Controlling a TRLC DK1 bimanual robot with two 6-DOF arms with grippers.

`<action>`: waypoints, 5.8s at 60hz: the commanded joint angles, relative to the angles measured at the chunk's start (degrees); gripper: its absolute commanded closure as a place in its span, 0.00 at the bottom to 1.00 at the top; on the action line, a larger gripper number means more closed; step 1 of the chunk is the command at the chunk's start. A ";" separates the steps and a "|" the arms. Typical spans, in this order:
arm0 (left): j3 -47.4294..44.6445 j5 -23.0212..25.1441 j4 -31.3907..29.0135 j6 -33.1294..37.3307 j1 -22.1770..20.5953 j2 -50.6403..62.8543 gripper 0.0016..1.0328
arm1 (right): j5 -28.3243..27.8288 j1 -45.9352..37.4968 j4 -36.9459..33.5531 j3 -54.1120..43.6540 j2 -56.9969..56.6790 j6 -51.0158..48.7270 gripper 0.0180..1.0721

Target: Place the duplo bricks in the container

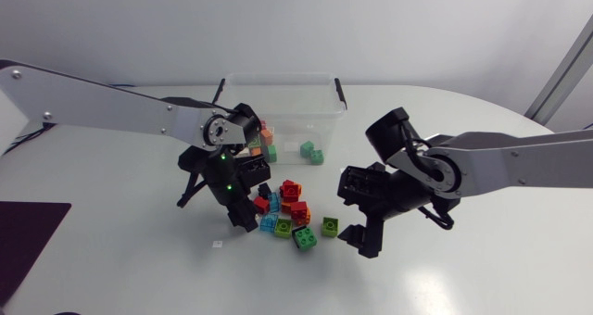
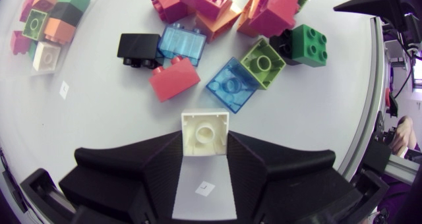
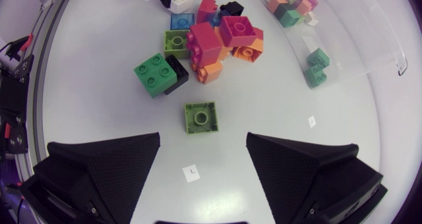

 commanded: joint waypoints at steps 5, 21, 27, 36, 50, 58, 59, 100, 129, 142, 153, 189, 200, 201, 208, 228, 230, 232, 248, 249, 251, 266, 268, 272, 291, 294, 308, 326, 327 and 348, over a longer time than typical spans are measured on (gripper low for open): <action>-1.68 0.56 -3.61 2.34 1.00 -5.81 0.72 | -0.54 1.48 -1.18 2.50 4.31 -2.68 0.14; -0.71 0.56 -6.95 2.87 2.67 -16.62 0.72 | -0.72 1.92 -1.00 5.31 9.49 -2.59 0.21; 1.22 0.64 -8.44 2.87 3.29 -19.16 0.72 | -1.42 1.83 -0.56 5.84 10.99 -2.77 0.29; 5.18 2.40 -10.03 2.87 5.04 -21.71 0.72 | -1.60 1.92 -0.12 6.10 12.66 -2.86 0.35; 10.27 6.01 -8.44 0.49 7.77 -21.54 0.72 | -1.69 2.36 1.20 6.28 14.50 -2.68 0.68; 10.89 7.59 -3.96 -2.23 9.09 -20.83 0.72 | -2.13 2.62 0.67 6.63 15.03 -2.33 0.75; 10.98 7.59 -3.61 -2.41 9.17 -20.66 0.72 | -2.21 2.53 0.58 6.63 14.85 -2.33 0.76; 26.97 9.61 13.97 -16.38 14.36 0.79 0.67 | -3.36 -4.06 -7.68 13.14 0.88 0.83 0.79; 23.11 7.50 16.52 -13.83 14.80 -4.49 0.04 | -4.41 -7.49 -6.71 29.75 1.76 11.20 0.79; 11.68 7.59 17.04 -3.73 14.80 -15.21 0.05 | -4.23 -7.57 -4.34 35.81 4.40 16.04 0.79; 2.54 8.64 16.34 4.36 13.74 -21.71 0.04 | -4.15 -7.57 -4.17 41.00 8.79 18.68 0.79; -13.81 10.58 18.01 21.94 9.70 -23.21 0.05 | 3.68 -4.41 -3.46 55.76 24.43 25.09 0.63; -16.62 10.58 23.20 23.61 8.74 -21.63 0.04 | 5.35 -4.50 -3.55 59.63 28.65 25.53 0.27; -16.71 10.58 23.55 23.70 8.65 -21.36 0.04 | 5.52 -4.50 -3.55 59.81 28.65 25.53 0.24; -17.32 10.58 25.04 25.72 8.03 -19.87 0.04 | 5.79 -4.50 -3.55 59.72 27.33 26.50 0.11; -15.92 10.49 25.13 34.16 5.83 -15.83 0.06 | 3.85 -5.47 -2.50 48.64 14.24 25.36 0.07; -15.13 10.49 24.25 34.77 5.66 -14.86 0.06 | 3.50 -5.47 -2.14 46.71 12.74 25.18 0.07; -14.69 10.49 23.81 35.47 5.48 -13.80 0.06 | 2.71 -5.73 -1.88 45.04 11.34 25.09 0.07; -10.82 10.22 22.67 39.25 5.13 -6.33 0.07 | -0.81 -6.34 -0.39 31.15 1.14 22.89 0.07; -10.64 10.14 22.58 39.43 5.13 -5.89 0.07 | -0.81 -6.34 -0.39 30.63 0.70 22.72 0.07; -10.20 9.87 22.40 40.04 5.13 -5.01 0.07 | -1.25 -6.34 -0.30 29.04 -0.35 22.37 0.07; -7.92 9.52 21.09 42.24 5.04 -1.41 0.11 | -2.04 -5.99 1.20 18.41 -6.06 20.87 0.07; -7.83 9.52 21.09 42.42 4.96 -1.24 0.12 | -2.04 -5.90 1.20 17.18 -6.50 20.87 0.07; -7.74 9.52 21.09 42.59 4.60 -0.80 0.15 | -1.95 -5.55 1.02 14.72 -7.21 21.49 0.07; -6.95 9.78 21.17 42.86 2.76 1.84 0.49 | 1.04 -1.69 -6.10 8.48 -9.23 30.80 0.08; -6.86 9.87 21.17 42.86 2.32 2.19 0.62 | 1.04 -0.54 -7.86 8.57 -9.14 33.09 0.08; -6.69 9.87 20.56 41.98 1.70 2.19 0.79 | 0.86 3.94 -14.27 12.08 -5.80 39.77 0.08; -8.62 9.96 15.72 41.36 4.60 -1.41 0.81 | 5.35 10.27 -15.33 17.44 3.60 51.11 0.08; -9.06 10.05 15.72 41.36 4.87 -1.85 0.81 | 5.70 10.62 -15.42 17.79 4.13 51.37 0.08; -15.13 10.31 15.37 41.45 9.09 -9.58 0.81 | 12.46 13.34 -21.92 28.17 16.96 61.30 0.21</action>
